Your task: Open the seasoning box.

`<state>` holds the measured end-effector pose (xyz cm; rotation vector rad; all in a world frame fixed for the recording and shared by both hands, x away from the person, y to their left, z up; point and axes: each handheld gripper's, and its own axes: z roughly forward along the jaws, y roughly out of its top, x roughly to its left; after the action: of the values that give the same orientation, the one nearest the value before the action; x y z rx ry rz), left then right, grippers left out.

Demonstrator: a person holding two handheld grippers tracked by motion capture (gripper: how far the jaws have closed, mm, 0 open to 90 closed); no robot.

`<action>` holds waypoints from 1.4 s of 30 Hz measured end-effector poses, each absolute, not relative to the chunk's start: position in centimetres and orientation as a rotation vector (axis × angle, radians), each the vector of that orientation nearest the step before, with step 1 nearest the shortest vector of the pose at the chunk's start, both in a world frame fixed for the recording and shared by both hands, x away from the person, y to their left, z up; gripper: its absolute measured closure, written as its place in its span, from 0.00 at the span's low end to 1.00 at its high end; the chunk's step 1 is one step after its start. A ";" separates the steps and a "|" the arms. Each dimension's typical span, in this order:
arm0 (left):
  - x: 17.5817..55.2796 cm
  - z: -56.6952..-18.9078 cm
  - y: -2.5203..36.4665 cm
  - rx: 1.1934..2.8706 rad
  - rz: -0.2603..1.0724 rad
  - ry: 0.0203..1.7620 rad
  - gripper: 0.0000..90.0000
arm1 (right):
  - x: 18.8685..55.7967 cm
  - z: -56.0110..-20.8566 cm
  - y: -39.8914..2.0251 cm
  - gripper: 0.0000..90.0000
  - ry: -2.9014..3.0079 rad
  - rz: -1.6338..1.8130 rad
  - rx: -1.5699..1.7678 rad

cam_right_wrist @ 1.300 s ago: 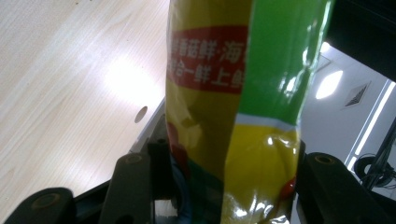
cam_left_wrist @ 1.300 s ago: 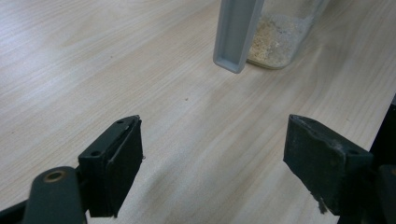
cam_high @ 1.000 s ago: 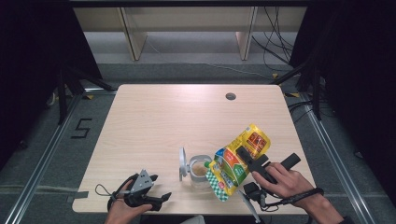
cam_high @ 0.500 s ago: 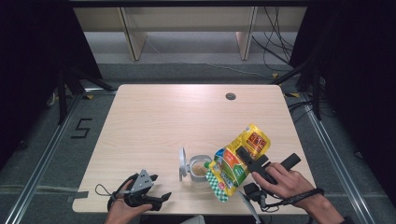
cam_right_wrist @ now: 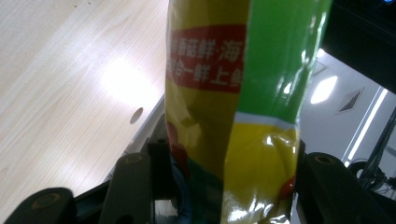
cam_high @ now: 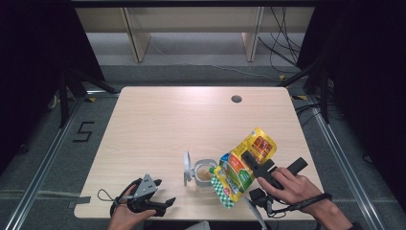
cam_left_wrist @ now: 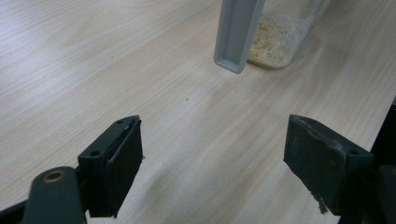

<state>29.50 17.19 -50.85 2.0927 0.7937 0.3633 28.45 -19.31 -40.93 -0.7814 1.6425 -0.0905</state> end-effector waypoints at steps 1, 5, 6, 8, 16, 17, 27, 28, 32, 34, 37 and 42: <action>29.6 -50.8 17.3 2.112 0.378 0.784 0.21 | 28.4 -40.9 -19.3 0.61 1.639 -0.100 -0.787; 29.5 -50.8 17.2 2.093 0.365 0.793 0.21 | 28.5 -41.0 -19.4 0.61 1.640 -0.101 -0.786; 29.5 -50.8 17.2 2.093 0.367 0.792 0.21 | 28.5 -41.0 -19.4 0.61 1.641 -0.100 -0.785; 29.4 -50.9 17.1 2.078 0.352 0.818 0.21 | 28.6 -41.0 -19.4 0.61 1.641 -0.101 -0.785; 29.4 -50.8 17.2 2.092 0.343 0.819 0.21 | 28.6 -41.1 -19.2 0.61 1.643 -0.094 -0.792; 29.4 -50.8 17.2 2.096 0.340 0.819 0.21 | 28.6 -41.1 -19.1 0.61 1.642 -0.095 -0.793; 29.5 -50.7 17.4 2.117 0.353 0.809 0.21 | 28.6 -41.2 -19.2 0.61 1.649 -0.072 -0.779; 29.5 -50.8 17.3 2.114 0.355 0.814 0.21 | 28.6 -41.2 -19.2 0.61 1.647 -0.071 -0.779; 29.4 -50.8 17.2 2.095 0.340 0.818 0.21 | 28.6 -41.2 -19.2 0.61 1.647 -0.069 -0.777; 29.4 -50.8 17.2 2.092 0.340 0.820 0.21 | 28.6 -41.2 -19.2 0.61 1.646 -0.066 -0.779; 29.5 -50.8 17.2 2.086 0.339 0.826 0.21 | 28.6 -41.1 -19.1 0.62 1.639 -0.083 -0.790; 29.4 -50.9 17.0 2.062 0.342 0.834 0.21 | 28.7 -41.0 -18.9 0.62 1.640 -0.074 -0.792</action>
<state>29.44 17.00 -50.86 2.0620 0.8340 0.3423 28.65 -18.93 -41.03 -0.7925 1.6396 -0.0743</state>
